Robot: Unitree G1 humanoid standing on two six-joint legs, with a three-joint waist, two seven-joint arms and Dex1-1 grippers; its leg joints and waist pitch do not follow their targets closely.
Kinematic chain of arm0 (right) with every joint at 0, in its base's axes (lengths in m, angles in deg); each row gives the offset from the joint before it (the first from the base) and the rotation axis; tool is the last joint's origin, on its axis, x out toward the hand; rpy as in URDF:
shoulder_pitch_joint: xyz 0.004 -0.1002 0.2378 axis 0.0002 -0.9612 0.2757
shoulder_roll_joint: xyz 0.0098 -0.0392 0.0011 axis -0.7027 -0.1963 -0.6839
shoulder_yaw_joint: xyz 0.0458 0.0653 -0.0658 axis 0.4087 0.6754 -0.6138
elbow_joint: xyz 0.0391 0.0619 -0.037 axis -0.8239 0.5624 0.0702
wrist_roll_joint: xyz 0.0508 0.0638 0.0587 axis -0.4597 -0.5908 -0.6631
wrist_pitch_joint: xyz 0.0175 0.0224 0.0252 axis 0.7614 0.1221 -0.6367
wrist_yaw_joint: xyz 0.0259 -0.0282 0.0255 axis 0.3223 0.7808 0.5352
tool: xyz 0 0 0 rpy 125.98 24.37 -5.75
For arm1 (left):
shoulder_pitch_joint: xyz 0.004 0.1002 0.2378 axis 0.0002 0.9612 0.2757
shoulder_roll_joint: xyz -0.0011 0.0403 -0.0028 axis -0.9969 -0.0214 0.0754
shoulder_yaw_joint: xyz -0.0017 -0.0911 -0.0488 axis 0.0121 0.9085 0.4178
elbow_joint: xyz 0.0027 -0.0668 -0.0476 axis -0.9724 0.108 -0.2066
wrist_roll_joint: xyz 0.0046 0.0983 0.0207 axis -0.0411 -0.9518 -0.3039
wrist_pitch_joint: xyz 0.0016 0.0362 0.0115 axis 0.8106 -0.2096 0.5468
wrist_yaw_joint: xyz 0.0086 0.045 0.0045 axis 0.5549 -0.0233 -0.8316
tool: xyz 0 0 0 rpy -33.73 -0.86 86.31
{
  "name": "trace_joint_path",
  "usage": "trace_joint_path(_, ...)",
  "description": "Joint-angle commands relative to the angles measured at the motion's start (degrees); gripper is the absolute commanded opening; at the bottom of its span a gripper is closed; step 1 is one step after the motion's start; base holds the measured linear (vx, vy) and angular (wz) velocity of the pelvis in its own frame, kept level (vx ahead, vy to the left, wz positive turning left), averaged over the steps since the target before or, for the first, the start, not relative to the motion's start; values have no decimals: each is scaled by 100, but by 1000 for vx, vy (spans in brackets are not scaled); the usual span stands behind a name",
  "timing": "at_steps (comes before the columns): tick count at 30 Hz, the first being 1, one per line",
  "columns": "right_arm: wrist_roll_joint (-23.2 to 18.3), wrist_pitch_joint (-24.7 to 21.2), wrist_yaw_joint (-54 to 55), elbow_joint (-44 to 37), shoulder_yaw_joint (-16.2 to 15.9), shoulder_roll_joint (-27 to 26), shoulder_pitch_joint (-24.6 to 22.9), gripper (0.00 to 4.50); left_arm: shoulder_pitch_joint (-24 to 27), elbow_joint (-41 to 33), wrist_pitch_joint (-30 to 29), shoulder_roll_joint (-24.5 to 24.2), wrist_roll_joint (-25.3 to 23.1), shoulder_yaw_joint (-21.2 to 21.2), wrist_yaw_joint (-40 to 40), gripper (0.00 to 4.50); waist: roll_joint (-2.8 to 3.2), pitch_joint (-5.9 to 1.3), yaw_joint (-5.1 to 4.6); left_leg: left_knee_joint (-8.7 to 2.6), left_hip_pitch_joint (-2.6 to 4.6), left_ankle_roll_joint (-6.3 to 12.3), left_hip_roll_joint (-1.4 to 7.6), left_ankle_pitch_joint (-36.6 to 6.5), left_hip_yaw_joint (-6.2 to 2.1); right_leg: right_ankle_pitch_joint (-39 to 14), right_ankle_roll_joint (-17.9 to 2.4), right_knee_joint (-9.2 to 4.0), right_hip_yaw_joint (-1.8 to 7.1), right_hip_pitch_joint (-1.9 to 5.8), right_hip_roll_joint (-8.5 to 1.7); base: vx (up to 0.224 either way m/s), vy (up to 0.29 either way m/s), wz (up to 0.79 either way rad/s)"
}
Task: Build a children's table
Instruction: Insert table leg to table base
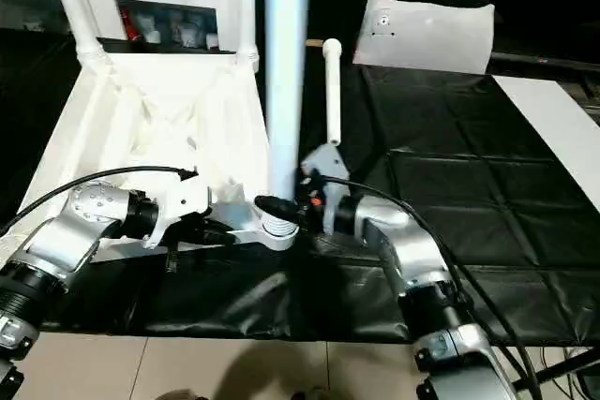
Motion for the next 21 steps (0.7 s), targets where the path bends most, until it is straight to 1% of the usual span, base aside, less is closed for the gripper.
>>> trace_joint_path(1,61,-26,241,180,185,91,-120,198,-15,-78,122,29,-12,-12,80,0,176,-410,38,-484,35,-45,531,-1146,-219,-1583,-1169,-446,395,311,-660,0,0,0)
trace_joint_path(2,-54,41,254,187,310,46,-257,198,-28,-57,118,40,2,5,73,0,227,-412,51,-484,36,-53,525,-1133,-224,-1533,-1186,-437,391,314,-657,0,0,0)
trace_joint_path(3,-86,122,261,208,361,25,-339,198,-35,-48,118,47,6,11,68,0,228,-402,51,-490,36,-53,533,-1179,-215,-1460,-1203,-452,394,304,-648,0,0,0)
trace_joint_path(4,-108,183,244,226,390,13,-424,198,-42,-39,118,52,7,15,64,0,232,-412,60,-488,34,-57,530,-1191,-219,-1426,-1216,-439,393,317,-653,0,0,0)
trace_joint_path(5,-115,248,242,250,413,2,-504,198,-47,-33,117,56,7,17,59,0,216,-417,68,-484,26,-42,526,-1139,-215,-1347,-1244,-430,392,328,-660,0,0,0)
trace_joint_path(6,-132,346,261,300,454,-23,-592,198,-58,-19,119,61,9,25,52,0,245,-422,78,-483,27,-27,530,-1103,-211,-1246,-1273,-428,393,326,-658,0,0,0)
trace_joint_path(8,-161,427,288,343,506,-61,-688,198,-72,1,126,68,10,37,38,0,240,-431,82,-479,20,7,522,-1027,-212,-1141,-1323,-407,387,345,-653,0,0,0)
trace_joint_path(9,-169,558,321,389,563,-102,-790,198,-90,28,135,72,10,50,24,0,271,-416,86,-479,17,22,518,-1051,-207,-1178,-1329,-425,389,330,-655,0,0,0)
trace_joint_path(10,-164,643,323,411,584,-115,-858,198,-103,51,154,75,-6,57,-7,0,272,-416,91,-477,19,27,520,-1082,-206,-1228,-1322,-435,392,333,-664,0,0,0)
trace_joint_path(11,-151,744,335,424,587,-118,-925,198,-117,79,168,79,-18,64,-29,0,261,-413,104,-483,18,24,521,-1126,-207,-1355,-1285,-446,387,335,-667,0,0,0)
trace_joint_path(13,-144,804,344,429,583,-117,-964,198,-125,96,177,81,-26,67,-42,0,274,-398,111,-497,27,28,519,-1255,-216,-1706,-1190,-482,380,325,-662,0,0,0)
trace_joint_path(14,-121,925,347,418,584,-112,-1058,198,-139,129,196,84,-43,84,-80,0,287,-390,115,-499,28,23,517,-1309,-215,-1826,-1149,-498,381,317,-664,0,0,0)
trace_joint_path(15,-92,1075,342,398,568,-97,-1158,198,-149,156,211,85,-54,95,-95,0,281,-388,122,-500,41,16,517,-1390,-219,-2035,-1072,-527,380,306,-670,0,0,0)
trace_joint_path(16,-69,1214,325,364,554,-78,-1264,197,-161,181,225,86,-69,108,-123,0,269,-394,138,-502,39,22,519,-1379,-221,-2127,-1017,-535,386,308,-676,0,0,0)
trace_joint_path(17,-66,1262,308,328,549,-65,-1322,197,-168,190,231,87,-80,115,-153,0,275,-396,148,-503,35,29,525,-1346,-221,-2108,-1009,-532,389,304,-679,0,0,0)
trace_joint_path(18,-60,1311,315,308,562,-66,-1362,196,-169,194,232,85,-81,117,-154,0,279,-402,158,-513,41,44,534,-1306,-223,-2016,-1018,-517,387,297,-664,0,0,0)
trace_joint_path(19,-47,1367,313,281,568,-59,-1412,196,-168,204,242,83,-84,118,-155,0,282,-404,166,-516,32,58,533,-1261,-221,-1893,-1048,-501,389,302,-662,0,0,0)
trace_joint_path(21,5,1464,301,258,551,-38,-1466,196,-170,219,250,82,-86,121,-155,0,278,-400,167,-515,27,78,531,-1261,-217,-1860,-1072,-503,389,302,-665,0,0,0)
